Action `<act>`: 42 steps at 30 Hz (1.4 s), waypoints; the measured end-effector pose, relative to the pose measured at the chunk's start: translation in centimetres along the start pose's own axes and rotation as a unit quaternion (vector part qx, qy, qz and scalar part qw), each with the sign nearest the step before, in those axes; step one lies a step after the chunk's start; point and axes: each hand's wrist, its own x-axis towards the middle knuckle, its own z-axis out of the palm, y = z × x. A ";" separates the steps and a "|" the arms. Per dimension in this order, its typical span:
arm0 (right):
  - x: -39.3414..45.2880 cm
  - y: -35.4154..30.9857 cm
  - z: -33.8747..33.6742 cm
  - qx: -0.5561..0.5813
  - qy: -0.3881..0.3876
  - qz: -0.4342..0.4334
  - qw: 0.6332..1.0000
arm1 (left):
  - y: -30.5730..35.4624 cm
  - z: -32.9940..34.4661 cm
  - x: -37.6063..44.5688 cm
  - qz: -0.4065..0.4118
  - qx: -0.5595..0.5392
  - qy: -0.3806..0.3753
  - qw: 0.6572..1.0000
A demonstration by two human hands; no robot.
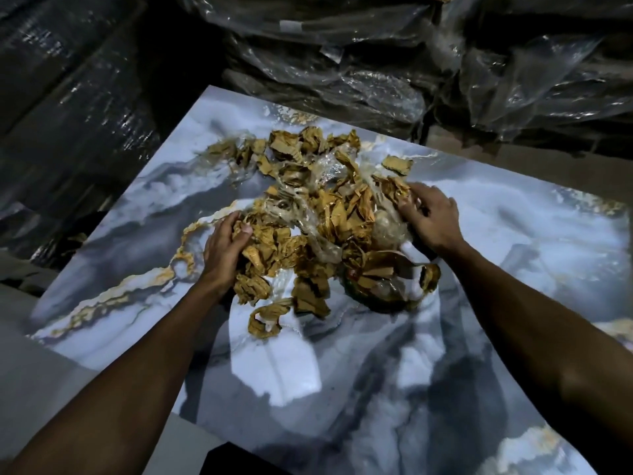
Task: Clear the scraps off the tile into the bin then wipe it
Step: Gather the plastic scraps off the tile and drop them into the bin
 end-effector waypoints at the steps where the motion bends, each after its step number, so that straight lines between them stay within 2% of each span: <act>1: -0.5 -0.3 0.5 0.003 0.004 -0.002 1.000 | 0.1 0.0 -0.1 -0.004 -0.005 0.000 1.000; 9: -6.3 -3.5 3.5 0.042 0.046 0.021 0.998 | 2.4 0.4 -2.1 0.004 -0.078 0.027 0.997; 14: -9.4 -5.1 4.4 0.055 0.031 0.049 0.997 | 2.4 -1.5 -3.4 0.050 -0.005 0.019 0.999; 18: -10.3 -5.0 3.2 0.212 0.073 0.123 0.967 | 2.9 -2.4 -4.9 0.054 0.000 0.025 0.998; 20: -10.1 -5.7 2.3 0.233 0.095 0.137 0.958 | 3.0 -2.4 -5.1 0.053 0.009 0.015 0.998; 22: -9.8 -6.7 2.2 0.231 0.088 0.122 0.961 | 3.3 -2.0 -5.0 0.056 0.019 -0.003 0.998; 26: -9.8 -9.1 4.2 0.155 0.023 0.086 0.984 | 3.9 -0.4 -4.7 0.067 0.052 -0.045 0.995; 28: -10.0 -10.0 5.4 0.135 0.026 0.083 0.987 | 4.3 0.4 -4.7 0.067 0.052 -0.049 0.995; 32: -10.2 -11.3 6.5 0.145 0.042 0.098 0.984 | 5.0 1.8 -5.7 0.071 0.009 -0.047 0.996; 37: -10.5 -12.8 7.0 0.164 0.065 0.086 0.980 | 5.3 3.5 -6.4 0.030 -0.042 -0.022 0.998; 42: -10.8 -14.2 7.7 0.251 0.060 0.122 0.958 | 5.9 5.0 -7.2 0.014 -0.076 0.002 0.997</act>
